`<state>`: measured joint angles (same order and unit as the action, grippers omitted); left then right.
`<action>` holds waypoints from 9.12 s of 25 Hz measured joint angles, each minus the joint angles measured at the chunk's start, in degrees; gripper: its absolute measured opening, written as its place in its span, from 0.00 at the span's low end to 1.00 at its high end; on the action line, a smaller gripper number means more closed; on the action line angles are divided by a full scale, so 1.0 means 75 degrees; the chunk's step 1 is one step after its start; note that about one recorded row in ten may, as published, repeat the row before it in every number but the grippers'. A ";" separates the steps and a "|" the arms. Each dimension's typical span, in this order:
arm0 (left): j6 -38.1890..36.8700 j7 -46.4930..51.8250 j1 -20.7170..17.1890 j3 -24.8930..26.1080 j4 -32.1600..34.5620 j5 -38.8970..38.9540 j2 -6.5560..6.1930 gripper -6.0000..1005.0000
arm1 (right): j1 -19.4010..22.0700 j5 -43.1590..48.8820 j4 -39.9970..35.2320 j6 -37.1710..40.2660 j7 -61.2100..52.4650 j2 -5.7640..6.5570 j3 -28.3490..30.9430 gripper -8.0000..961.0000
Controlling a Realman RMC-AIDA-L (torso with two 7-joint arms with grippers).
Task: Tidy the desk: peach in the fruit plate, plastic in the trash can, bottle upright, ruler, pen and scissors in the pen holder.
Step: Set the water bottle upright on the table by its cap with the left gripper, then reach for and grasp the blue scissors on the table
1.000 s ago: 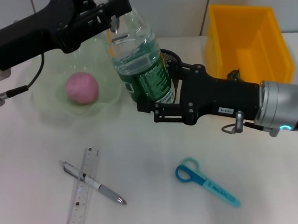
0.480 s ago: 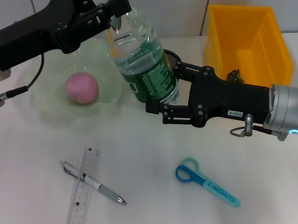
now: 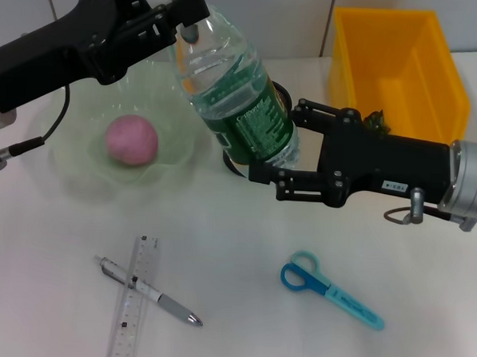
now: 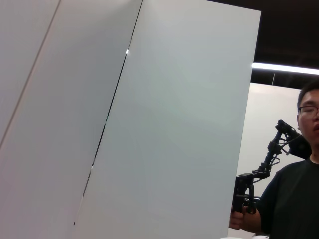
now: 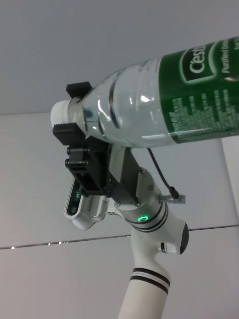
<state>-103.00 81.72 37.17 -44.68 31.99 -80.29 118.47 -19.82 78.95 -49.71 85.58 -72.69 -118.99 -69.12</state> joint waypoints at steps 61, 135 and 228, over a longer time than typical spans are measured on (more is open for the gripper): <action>0.0065 -0.0188 -0.0247 -0.0022 0.0119 -0.0416 -0.0065 0.45 | 0.0032 0.3683 -0.0495 0.3107 -0.3006 0.0885 0.4045 0.84; 0.1855 -0.4485 -0.2002 0.0847 -0.1385 -0.0499 0.0013 0.46 | -0.0297 0.4331 -0.0672 0.2893 -0.3499 0.0960 0.4216 0.84; -0.0748 0.2663 -0.2512 0.0038 0.3390 -0.1753 -0.0312 0.79 | -0.0345 0.4619 -0.0602 0.2953 -0.3498 0.0984 0.4190 0.84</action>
<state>-108.61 101.70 18.33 -44.40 57.42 -93.44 116.14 -22.41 113.59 -54.22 107.73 -98.92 -111.61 -37.70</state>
